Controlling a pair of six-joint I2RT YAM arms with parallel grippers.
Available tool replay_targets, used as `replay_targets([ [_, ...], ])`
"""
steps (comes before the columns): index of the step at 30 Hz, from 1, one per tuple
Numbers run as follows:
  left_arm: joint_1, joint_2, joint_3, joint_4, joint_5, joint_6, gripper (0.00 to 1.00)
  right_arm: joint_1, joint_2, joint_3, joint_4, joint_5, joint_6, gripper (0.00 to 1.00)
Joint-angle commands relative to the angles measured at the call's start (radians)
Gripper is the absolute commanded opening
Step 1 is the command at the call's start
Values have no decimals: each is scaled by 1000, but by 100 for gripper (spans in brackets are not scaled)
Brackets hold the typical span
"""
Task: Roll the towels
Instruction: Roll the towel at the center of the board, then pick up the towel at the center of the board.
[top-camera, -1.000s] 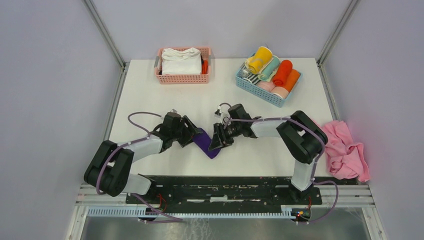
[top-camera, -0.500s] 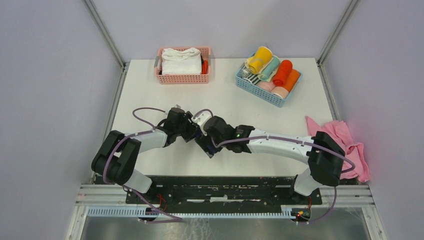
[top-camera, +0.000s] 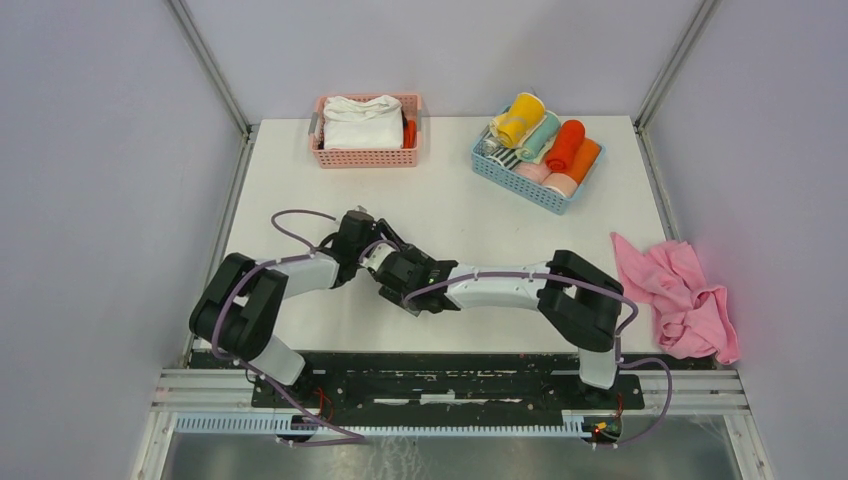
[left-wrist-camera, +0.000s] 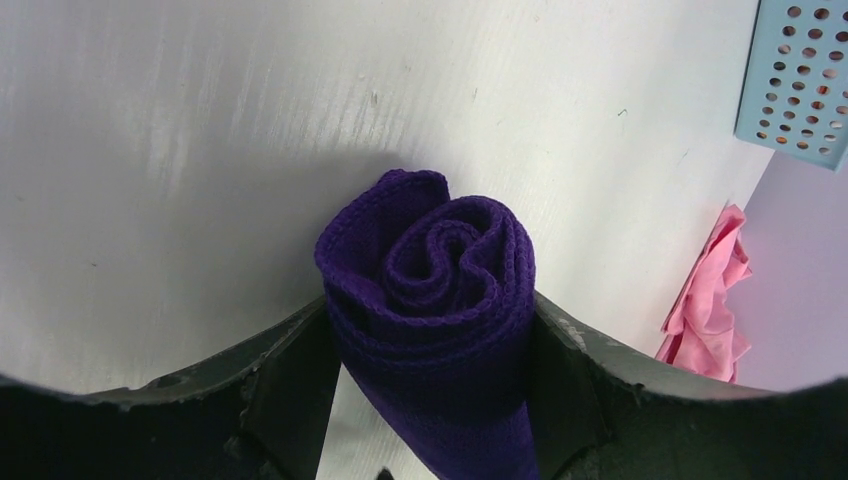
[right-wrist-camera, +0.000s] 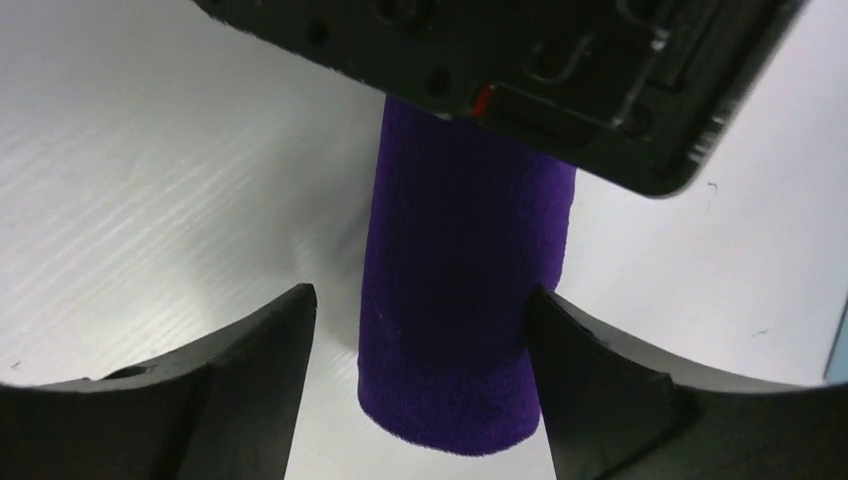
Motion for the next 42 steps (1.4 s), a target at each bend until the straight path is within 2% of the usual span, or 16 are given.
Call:
replay_targets([
  [1, -15, 92, -42, -222, -64, 96, 72, 4, 73, 16, 46, 9, -36, 81],
  [10, -18, 136, -1, -207, -26, 111, 75, -81, 113, -38, 47, -154, 43, 67],
  [14, -15, 169, 52, -208, -15, 119, 77, -111, 125, -62, 36, -204, 71, 58],
  [18, 0, 205, 130, -213, -22, 116, 81, -127, 116, -95, 26, -229, 105, 42],
  [22, 28, 255, 245, -229, -12, 118, 84, -132, 68, -124, 0, -213, 144, 32],
  [25, 56, 285, 362, -278, -31, 136, 85, -145, 24, -132, -26, -178, 188, 18],
  [27, 89, 291, 431, -323, -41, 136, 85, -159, -3, -123, -52, -156, 213, 16],
  [30, 152, 240, 487, -394, -85, 118, 85, -184, -45, -94, -109, -118, 249, 11],
  [33, 205, 132, 567, -504, -152, 172, 86, -222, -97, -59, -176, -86, 283, 5],
  [37, 230, -36, 632, -614, -251, 339, 88, -313, -171, 3, -251, -93, 317, 0],
  [41, 241, -206, 589, -621, -272, 498, 91, -404, -239, 106, -344, -25, 368, 0],
  [42, 243, -246, 572, -618, -276, 531, 97, -427, -247, 155, -368, -2, 378, 0],
])
